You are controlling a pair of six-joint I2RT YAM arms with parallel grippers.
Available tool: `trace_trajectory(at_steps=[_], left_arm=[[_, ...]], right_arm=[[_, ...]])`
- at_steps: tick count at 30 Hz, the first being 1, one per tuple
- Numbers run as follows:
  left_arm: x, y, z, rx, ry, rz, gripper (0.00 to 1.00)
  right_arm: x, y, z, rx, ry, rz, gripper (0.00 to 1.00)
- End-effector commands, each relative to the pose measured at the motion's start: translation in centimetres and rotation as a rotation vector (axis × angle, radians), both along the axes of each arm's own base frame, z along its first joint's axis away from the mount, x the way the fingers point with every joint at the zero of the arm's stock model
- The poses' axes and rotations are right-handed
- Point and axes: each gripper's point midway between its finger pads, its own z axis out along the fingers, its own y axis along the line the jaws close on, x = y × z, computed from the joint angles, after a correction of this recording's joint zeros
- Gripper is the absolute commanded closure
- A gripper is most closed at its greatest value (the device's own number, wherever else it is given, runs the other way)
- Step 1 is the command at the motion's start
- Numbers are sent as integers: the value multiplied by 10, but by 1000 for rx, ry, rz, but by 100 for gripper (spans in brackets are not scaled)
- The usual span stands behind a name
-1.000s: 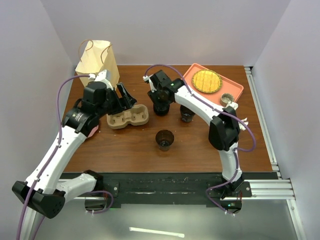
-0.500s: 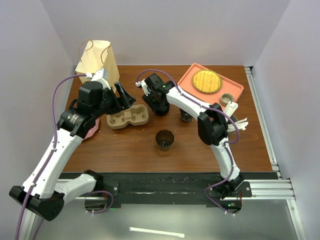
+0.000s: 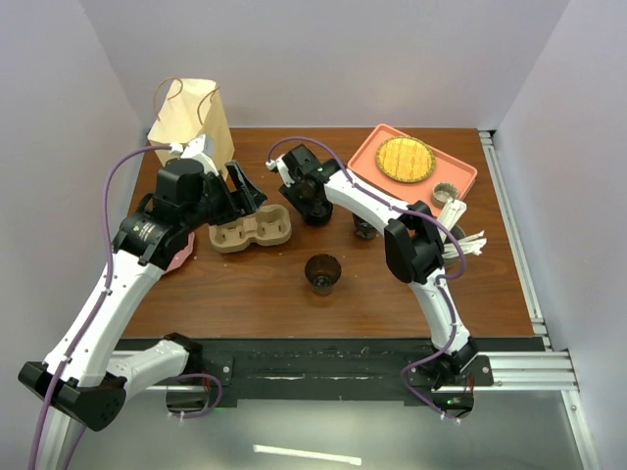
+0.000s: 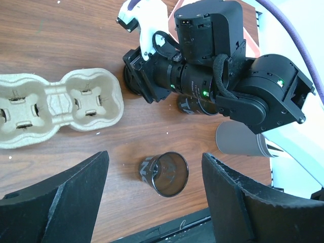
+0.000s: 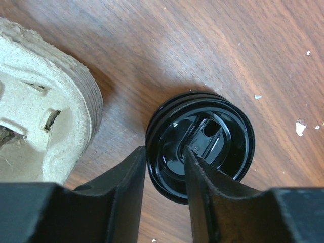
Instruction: Pack the takeout coffee
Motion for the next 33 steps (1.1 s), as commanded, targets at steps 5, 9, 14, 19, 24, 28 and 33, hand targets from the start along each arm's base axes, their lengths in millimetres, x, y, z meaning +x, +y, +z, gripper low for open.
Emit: trace_trajectory(at_steps=[5, 9, 14, 19, 24, 28, 33], left_arm=[[3, 0, 23, -1, -71, -4, 21], [2, -1, 23, 0, -72, -8, 21], [2, -2, 25, 1, -78, -11, 21], [1, -3, 25, 3, -78, -15, 21], [1, -3, 26, 1, -81, -17, 21], [1, -4, 25, 4, -78, -19, 21], [3, -1, 27, 15, -87, -2, 21]], right_arm=[[10, 6, 12, 21, -46, 10, 63], [10, 3, 9, 11, -42, 6, 63], [8, 4, 6, 10, -30, 3, 62], [5, 4, 1, 8, -10, 3, 62], [4, 4, 0, 7, -5, 6, 62], [4, 5, 1, 12, -5, 3, 64], [7, 3, 4, 8, -19, -6, 73]])
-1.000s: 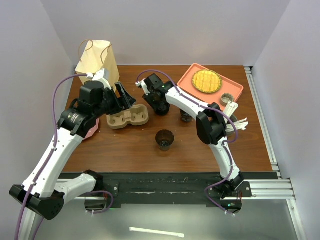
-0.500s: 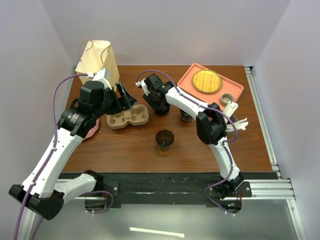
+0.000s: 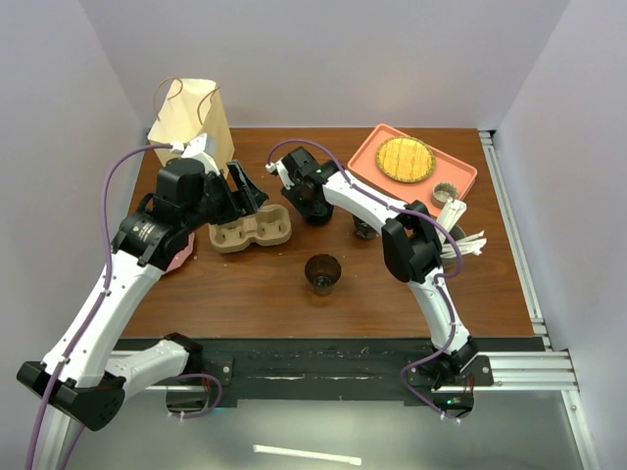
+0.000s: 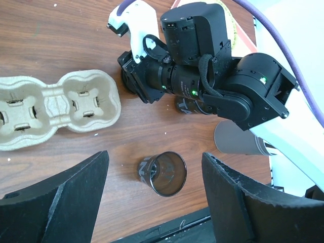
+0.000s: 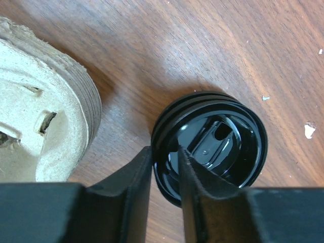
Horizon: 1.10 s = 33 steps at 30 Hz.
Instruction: Pack the takeout coffee
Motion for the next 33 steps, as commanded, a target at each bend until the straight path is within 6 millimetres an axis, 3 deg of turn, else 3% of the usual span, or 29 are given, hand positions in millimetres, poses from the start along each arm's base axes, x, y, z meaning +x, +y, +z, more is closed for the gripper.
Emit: trace_trajectory(at_steps=[1, 8, 12, 17, 21, 22, 23, 24, 28, 29, 31, 32, 33], left_arm=[[5, 3, 22, 12, -76, 12, 21], [8, 2, 17, 23, -74, 5, 21], [9, 9, 11, 55, -79, 27, 21], [11, 17, 3, 98, -88, 50, 21], [8, 32, -4, 205, -124, 49, 21], [5, 34, -18, 233, -119, 35, 22], [7, 33, -15, 239, -166, 17, 23], [2, 36, -25, 280, -187, -10, 23], [-2, 22, -27, 359, -317, -180, 24], [0, 17, -22, 370, -366, -208, 24], [-5, 9, -24, 438, -447, -318, 24], [-8, 3, -20, 460, -501, -372, 24], [-13, 2, -22, 541, -566, -449, 24]], right_arm=[[8, 3, 16, 18, -40, -6, 76], [9, 5, 52, 63, -84, -1, 83], [6, 2, 53, 57, -80, -9, 78], [4, -2, 63, 61, -89, -15, 81], [5, 1, 95, 106, -130, -18, 84], [4, 1, 105, 121, -140, -20, 84], [3, 1, 110, 127, -139, -21, 84], [2, 1, 118, 137, -147, -22, 85], [-15, -2, 148, 192, -142, -3, 88], [-27, -2, 166, 237, -136, 22, 88], [-51, -1, 171, 289, -69, 64, 88], [-68, -3, 188, 328, -50, 90, 88], [-89, 3, 188, 380, 26, 141, 88]])
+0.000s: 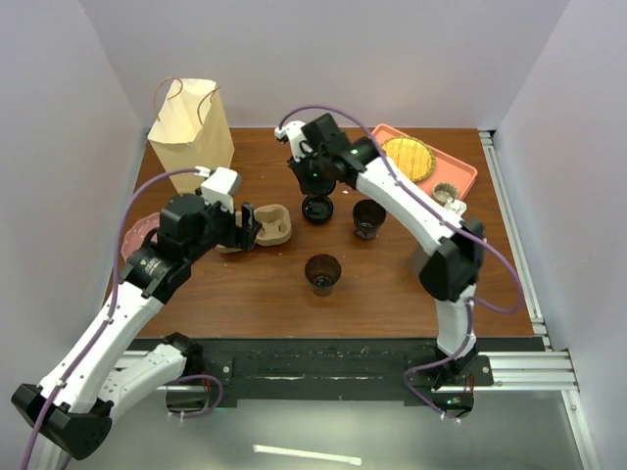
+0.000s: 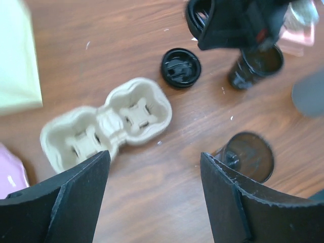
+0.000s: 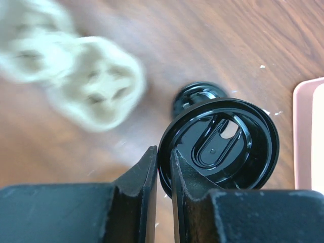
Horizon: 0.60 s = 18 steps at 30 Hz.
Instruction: Pack the takeout coffee
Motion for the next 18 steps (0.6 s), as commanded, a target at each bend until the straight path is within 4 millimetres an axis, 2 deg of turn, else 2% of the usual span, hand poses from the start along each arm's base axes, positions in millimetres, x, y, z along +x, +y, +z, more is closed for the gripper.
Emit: trace_trajectory(at_steps=[1, 2, 3, 5, 6, 8, 10, 14, 18], left_arm=[[-8, -26, 28, 194, -314, -346, 23], [-11, -26, 28, 222, -342, -377, 22], [-16, -25, 27, 279, -400, -429, 22], [-25, -33, 33, 293, -474, -512, 22], [-34, -39, 39, 298, -525, -580, 21], [-43, -45, 45, 309, -583, -650, 20], [-51, -52, 50, 291, -614, -711, 20], [-64, -68, 68, 255, -687, -828, 19], [-73, -82, 80, 232, -732, -945, 20]], right_arm=[[-78, 6, 59, 217, 151, 162, 88], [-95, 4, 78, 268, 162, 193, 87], [-119, 8, 83, 326, 229, 268, 87], [-144, 7, 96, 390, 290, 310, 87], [-163, 3, 108, 430, 312, 350, 87], [-183, -1, 114, 466, 370, 377, 87], [-208, -5, 131, 532, 423, 430, 88], [-242, -10, 146, 617, 526, 509, 88], [-254, -15, 133, 621, 599, 498, 89]])
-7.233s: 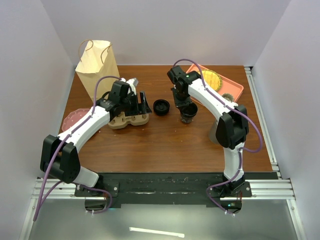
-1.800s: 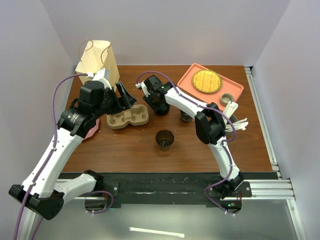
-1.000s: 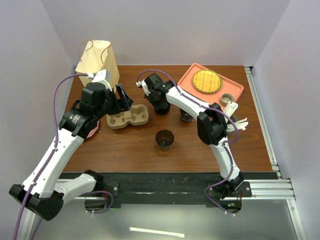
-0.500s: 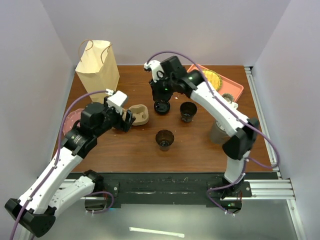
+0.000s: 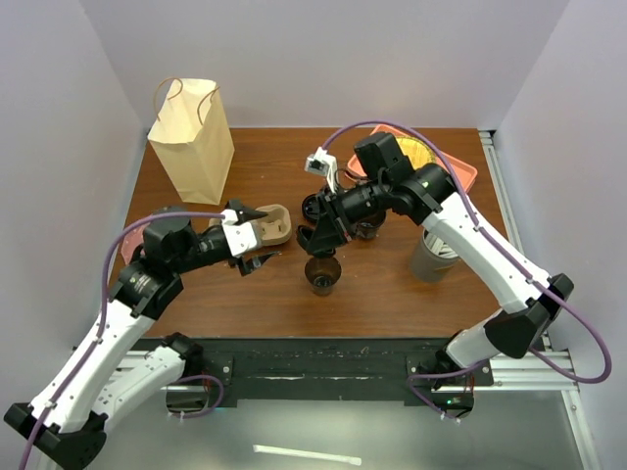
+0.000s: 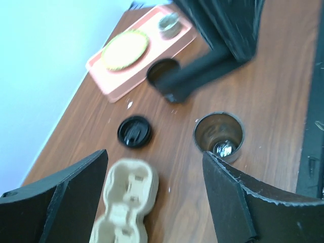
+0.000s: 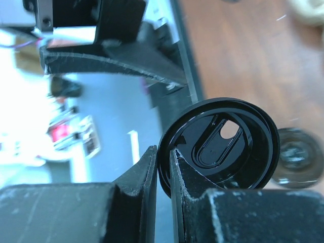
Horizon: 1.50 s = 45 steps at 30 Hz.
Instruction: Pack the takeout coffee
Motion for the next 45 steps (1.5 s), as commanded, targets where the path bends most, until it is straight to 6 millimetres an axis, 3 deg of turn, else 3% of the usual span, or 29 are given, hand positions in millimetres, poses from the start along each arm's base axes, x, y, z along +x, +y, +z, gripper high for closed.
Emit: trace_trajectory(at_steps=[1, 7, 15, 19, 33, 41, 45], left_arm=[[-16, -22, 42, -36, -155, -200, 20], [-35, -37, 51, -93, -145, -345, 22], [-55, -45, 41, -118, -71, -462, 23], [-54, -47, 41, -129, -74, -475, 26], [-46, -52, 9, -72, -54, -475, 32], [-38, -53, 6, -66, -43, -438, 44], [-36, -55, 10, -88, -27, -430, 55]], right_arm=[[-32, -2, 8, 66, 139, 84, 90], [-32, 7, 12, 106, 168, 81, 91], [-17, 22, 10, 101, 196, 64, 93], [-15, 25, 9, 106, 204, 78, 94], [-21, 25, 15, 148, 212, 105, 94], [-23, 27, 21, 171, 221, 127, 94], [-24, 28, 25, 183, 222, 132, 92]])
